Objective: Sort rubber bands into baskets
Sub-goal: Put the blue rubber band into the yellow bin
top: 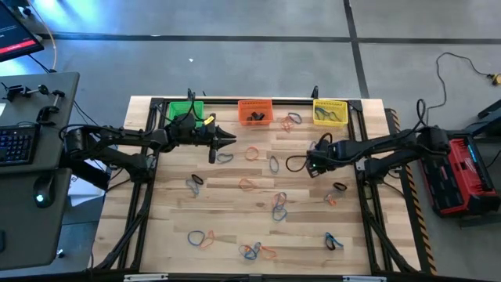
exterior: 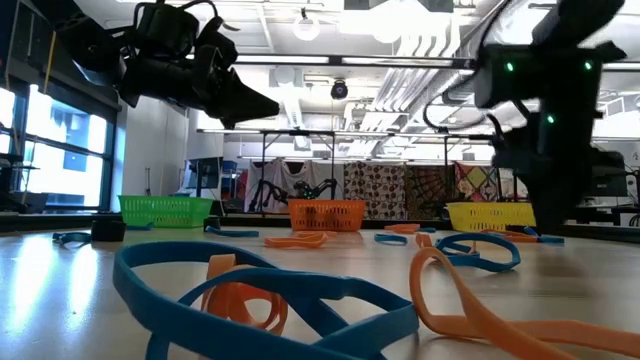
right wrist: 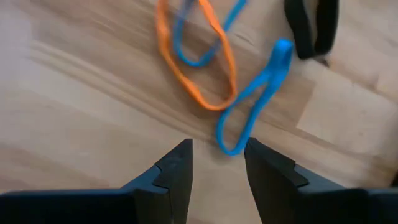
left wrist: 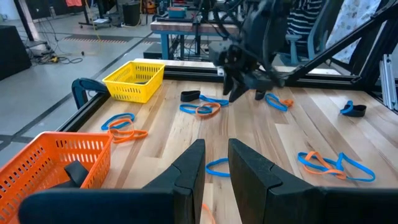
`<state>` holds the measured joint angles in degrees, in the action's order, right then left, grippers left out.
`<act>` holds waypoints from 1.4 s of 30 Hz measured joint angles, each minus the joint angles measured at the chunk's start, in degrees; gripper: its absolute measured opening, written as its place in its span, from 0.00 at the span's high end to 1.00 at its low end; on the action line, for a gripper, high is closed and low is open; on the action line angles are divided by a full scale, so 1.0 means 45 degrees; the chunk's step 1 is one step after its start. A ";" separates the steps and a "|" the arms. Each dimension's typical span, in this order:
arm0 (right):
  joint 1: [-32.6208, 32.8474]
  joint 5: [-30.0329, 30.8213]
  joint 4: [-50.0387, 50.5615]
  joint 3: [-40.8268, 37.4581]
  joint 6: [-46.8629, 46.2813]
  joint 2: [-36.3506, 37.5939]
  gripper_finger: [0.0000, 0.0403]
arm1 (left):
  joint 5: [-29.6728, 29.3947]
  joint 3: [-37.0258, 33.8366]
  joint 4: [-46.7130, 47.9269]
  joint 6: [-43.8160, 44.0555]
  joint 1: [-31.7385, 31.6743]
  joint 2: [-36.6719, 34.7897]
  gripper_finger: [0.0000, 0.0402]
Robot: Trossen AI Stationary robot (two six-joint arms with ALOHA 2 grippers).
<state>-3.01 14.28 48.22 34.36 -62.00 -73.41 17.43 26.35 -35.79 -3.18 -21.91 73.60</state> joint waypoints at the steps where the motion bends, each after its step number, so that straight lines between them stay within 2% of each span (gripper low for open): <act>1: 0.0000 0.0000 -0.0121 -0.0237 -0.0165 0.0000 0.67 | 0.0000 0.0000 0.0000 0.0000 -0.0001 0.0000 0.85; 11: 0.0010 -0.0185 -0.1859 -0.1669 -0.0598 0.0063 0.69 | 0.0000 -0.0005 -0.0015 0.0008 -0.0002 0.0000 0.85; 17: 0.0010 -0.0219 -0.1674 -0.1364 -0.0029 0.0005 0.85 | -0.0001 -0.0005 -0.0015 0.0085 0.0000 0.0000 0.85; 21: 0.0005 -0.0042 -0.0923 -0.0667 0.0673 -0.0055 0.98 | -0.0005 -0.0005 -0.0012 0.0272 0.0000 0.0000 0.85; 26: 0.0010 0.0509 0.0992 0.0634 0.0914 -0.0029 0.96 | -0.0005 -0.0005 -0.0020 0.0179 0.0000 0.0000 0.85; 31: 0.0005 0.1647 0.2175 0.1899 0.1448 -0.0019 0.99 | -0.0010 -0.0005 -0.0024 0.0010 0.0000 0.0000 0.85; 42: -0.0295 0.3876 0.3385 0.4264 0.2693 -0.0019 1.00 | -0.0015 -0.0005 -0.0019 -0.0010 0.0000 0.0000 0.85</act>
<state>-4.33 31.73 63.46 53.55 -49.88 -73.49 17.37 26.33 -35.88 -3.22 -21.91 73.60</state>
